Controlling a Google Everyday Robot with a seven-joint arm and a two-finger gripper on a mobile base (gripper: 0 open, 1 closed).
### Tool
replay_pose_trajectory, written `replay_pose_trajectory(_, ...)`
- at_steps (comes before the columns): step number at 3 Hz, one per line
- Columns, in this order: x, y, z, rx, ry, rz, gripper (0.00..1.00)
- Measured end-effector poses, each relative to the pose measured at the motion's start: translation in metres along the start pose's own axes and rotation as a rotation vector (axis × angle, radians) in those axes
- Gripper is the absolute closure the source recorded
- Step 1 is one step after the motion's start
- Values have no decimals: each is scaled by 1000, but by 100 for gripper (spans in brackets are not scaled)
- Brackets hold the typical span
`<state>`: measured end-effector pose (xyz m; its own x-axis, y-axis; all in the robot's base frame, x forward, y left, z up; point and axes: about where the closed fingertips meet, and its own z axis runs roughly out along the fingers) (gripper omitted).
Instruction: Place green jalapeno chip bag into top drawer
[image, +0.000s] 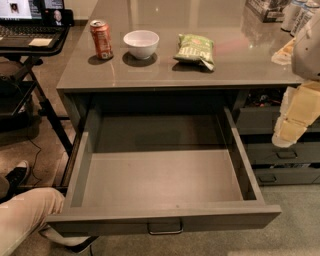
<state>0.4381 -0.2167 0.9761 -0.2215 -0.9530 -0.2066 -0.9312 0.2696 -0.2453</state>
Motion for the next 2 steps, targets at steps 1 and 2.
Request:
replay_pose_trajectory(1, 0, 0, 0, 0, 0, 0, 0)
replay_pose_trajectory(2, -1, -5, 0, 13, -1, 24, 0)
